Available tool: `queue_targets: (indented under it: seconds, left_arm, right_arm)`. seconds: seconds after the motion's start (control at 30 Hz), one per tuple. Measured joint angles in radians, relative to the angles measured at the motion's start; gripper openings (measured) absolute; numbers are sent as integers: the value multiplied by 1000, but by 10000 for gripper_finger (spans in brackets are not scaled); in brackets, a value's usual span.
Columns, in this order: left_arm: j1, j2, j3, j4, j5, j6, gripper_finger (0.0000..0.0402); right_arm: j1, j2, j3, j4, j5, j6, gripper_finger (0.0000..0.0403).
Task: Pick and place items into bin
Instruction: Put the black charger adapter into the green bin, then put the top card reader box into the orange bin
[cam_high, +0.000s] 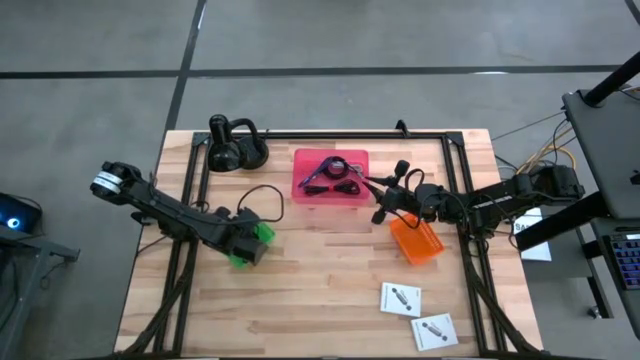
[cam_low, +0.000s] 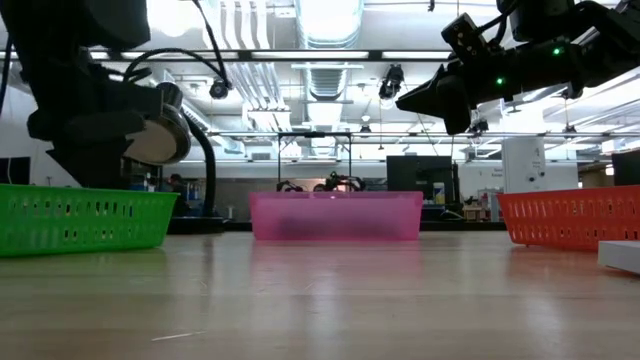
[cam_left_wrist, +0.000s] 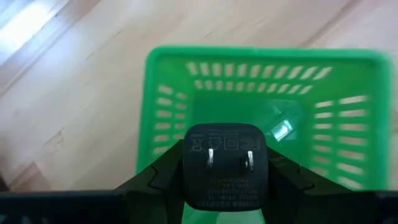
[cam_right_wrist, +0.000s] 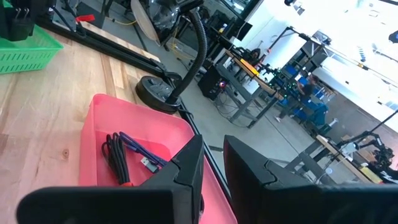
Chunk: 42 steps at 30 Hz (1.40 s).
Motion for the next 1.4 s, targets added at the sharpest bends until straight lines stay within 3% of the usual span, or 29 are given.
queue_targets:
  seconds: [0.37,0.7,1.03,1.4]
  left_arm:
    - [0,0,-43,8,0,-146,133]
    - [0,0,-43,26,-1,-147,161]
    - [0,0,-26,29,4,-44,165]
    - [0,-1,98,30,-14,203,166]
  right_arm:
    - [0,0,0,0,0,-2,52]
    - [0,0,0,0,0,-3,52]
    - [0,0,0,0,0,-3,52]
    - [0,0,0,1,0,-5,52]
